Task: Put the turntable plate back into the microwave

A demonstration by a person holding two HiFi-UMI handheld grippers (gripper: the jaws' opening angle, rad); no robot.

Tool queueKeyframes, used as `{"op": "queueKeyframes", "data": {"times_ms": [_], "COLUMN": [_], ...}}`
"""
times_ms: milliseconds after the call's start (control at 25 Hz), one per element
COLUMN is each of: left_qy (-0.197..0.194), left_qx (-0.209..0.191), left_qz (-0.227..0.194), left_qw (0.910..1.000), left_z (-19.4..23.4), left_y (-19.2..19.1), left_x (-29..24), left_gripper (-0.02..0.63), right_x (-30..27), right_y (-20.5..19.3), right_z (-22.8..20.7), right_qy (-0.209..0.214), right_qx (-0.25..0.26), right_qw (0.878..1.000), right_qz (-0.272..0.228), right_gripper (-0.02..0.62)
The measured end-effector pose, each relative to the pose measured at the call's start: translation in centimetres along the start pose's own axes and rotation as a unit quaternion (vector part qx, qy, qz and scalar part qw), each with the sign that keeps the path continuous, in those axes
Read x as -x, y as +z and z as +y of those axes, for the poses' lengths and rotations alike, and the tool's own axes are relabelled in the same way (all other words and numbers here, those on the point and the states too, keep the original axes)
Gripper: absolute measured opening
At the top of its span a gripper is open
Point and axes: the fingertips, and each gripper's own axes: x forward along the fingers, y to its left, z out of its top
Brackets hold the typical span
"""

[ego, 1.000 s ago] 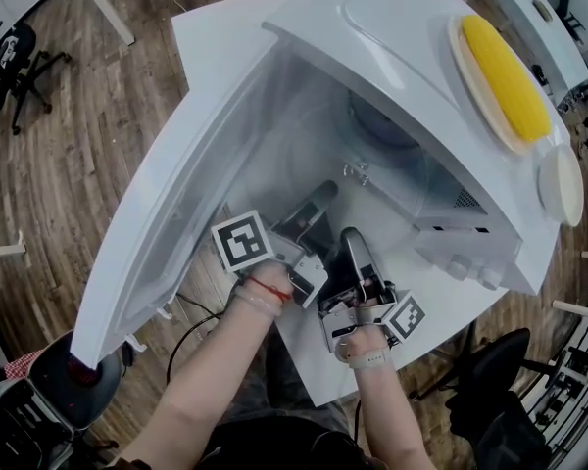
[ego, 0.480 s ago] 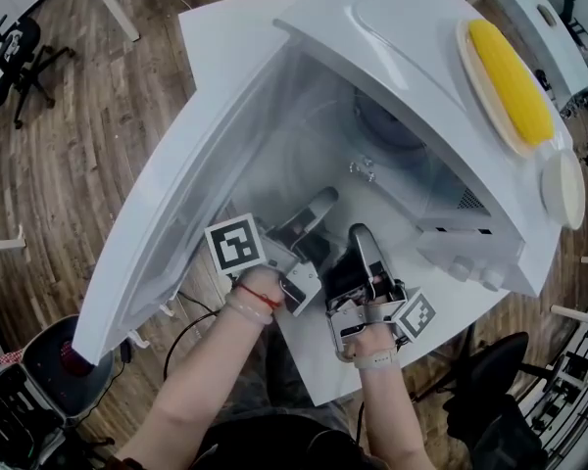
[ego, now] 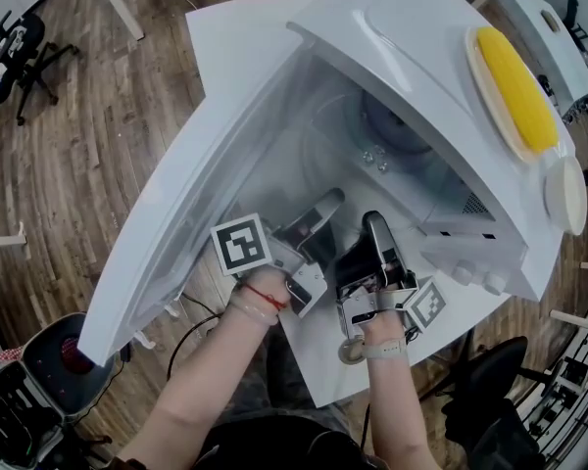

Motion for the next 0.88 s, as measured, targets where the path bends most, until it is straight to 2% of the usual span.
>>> {"op": "queueKeyframes", "data": {"times_ms": [600, 880], "left_qy": [-0.003, -0.011], "left_qx": [0.001, 0.018], "left_qz": [0.008, 0.012], "left_qw": [1.0, 0.9997], "left_z": [0.2, 0.3], "left_y": [0.0, -0.1], "left_x": [-0.2, -0.7], "left_gripper": [0.046, 0.046], "right_x": [-1.4, -2.5], "right_y": [1.5, 2.0], "right_z": [-0.5, 0.2], "right_qy": [0.004, 0.011], "right_qx": [-0.001, -0.004], "right_qw": [1.0, 1.0], "right_qz": [-0.015, -0.02], "right_gripper": [0.061, 0.06]}}
